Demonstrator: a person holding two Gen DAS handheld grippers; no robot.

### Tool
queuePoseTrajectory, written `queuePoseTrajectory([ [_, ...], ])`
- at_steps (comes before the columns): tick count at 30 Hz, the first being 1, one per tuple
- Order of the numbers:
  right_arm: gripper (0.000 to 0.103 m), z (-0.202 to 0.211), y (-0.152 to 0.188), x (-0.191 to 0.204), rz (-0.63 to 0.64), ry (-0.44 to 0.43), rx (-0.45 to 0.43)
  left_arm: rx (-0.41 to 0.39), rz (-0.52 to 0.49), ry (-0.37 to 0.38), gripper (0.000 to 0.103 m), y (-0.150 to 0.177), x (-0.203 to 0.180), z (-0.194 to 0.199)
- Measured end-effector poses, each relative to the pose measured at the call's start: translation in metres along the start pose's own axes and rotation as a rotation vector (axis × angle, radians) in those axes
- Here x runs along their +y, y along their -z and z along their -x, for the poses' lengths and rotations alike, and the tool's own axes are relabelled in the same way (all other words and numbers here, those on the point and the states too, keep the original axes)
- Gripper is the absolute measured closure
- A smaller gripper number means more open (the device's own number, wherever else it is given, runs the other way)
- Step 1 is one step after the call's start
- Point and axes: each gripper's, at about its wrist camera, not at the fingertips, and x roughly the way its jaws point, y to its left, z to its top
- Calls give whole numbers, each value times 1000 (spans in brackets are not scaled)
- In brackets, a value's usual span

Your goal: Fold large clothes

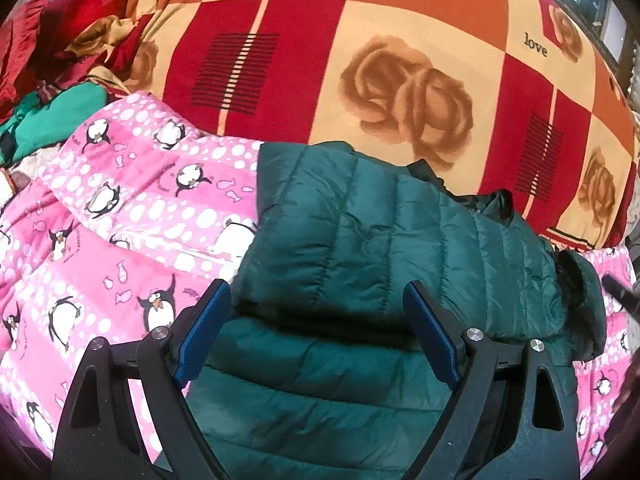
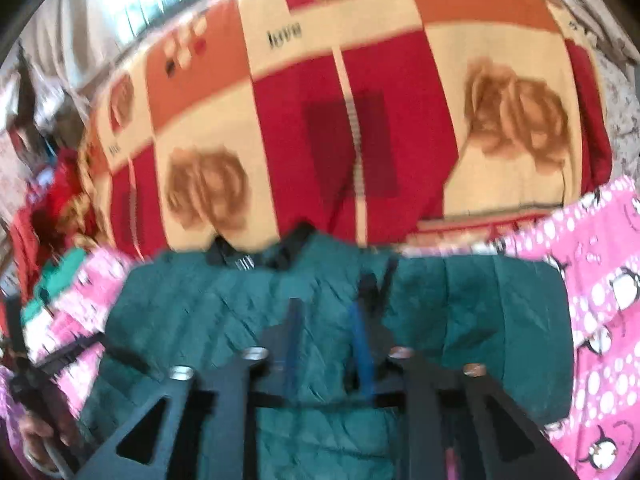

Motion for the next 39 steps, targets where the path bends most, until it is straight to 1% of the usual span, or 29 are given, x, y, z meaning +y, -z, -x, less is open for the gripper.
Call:
queuePoseTrajectory([
  [1,34,-5,4,-2,14,23,21,7,8,1,15,0,2,-1],
  [2,27,-9,8,-3,26,37,30,13,18,3,15,0,4,-3],
  [4,27,-21,17,-6,89,116,61,18,32,5,15,1,7,-5],
  [6,27,-35,25,-13,126,175,94,26,29,0,15,3,6,-7],
  [9,27,-57,33,-35,127,255,132,33,20,-2,15,5,5,-9],
  [10,36,-61,35,-43,121,266,133,32,18,-3,15,5,5,-9],
  [11,52,-62,36,-48,110,266,132,31,16,-4,15,5,5,-8],
  [12,63,-61,37,-56,74,244,127,29,15,-6,15,5,6,-8],
  [13,69,-56,36,-63,26,211,111,27,16,-7,15,5,6,-9],
  [14,78,-50,34,-66,-2,193,95,27,19,-10,15,4,6,-9],
  [15,79,-43,32,-67,-25,170,73,29,23,-9,15,3,7,-10],
  [17,83,-23,26,-68,-71,89,23,31,35,-2,15,2,7,-10],
  [21,84,7,14,-55,-122,-46,-40,21,32,7,15,1,4,-5],
  [25,84,23,2,-29,-136,-144,-69,13,22,8,15,0,4,1],
  [29,84,24,-6,13,-79,-189,-76,10,26,3,15,-3,9,3],
  [32,84,16,-9,38,-52,-213,-68,4,32,3,15,-6,12,4],
  [36,84,-1,-6,68,-33,-245,-35,8,42,3,15,-7,18,2],
  [39,84,-22,-1,88,-33,-271,-1,12,47,2,15,-8,22,-1],
])
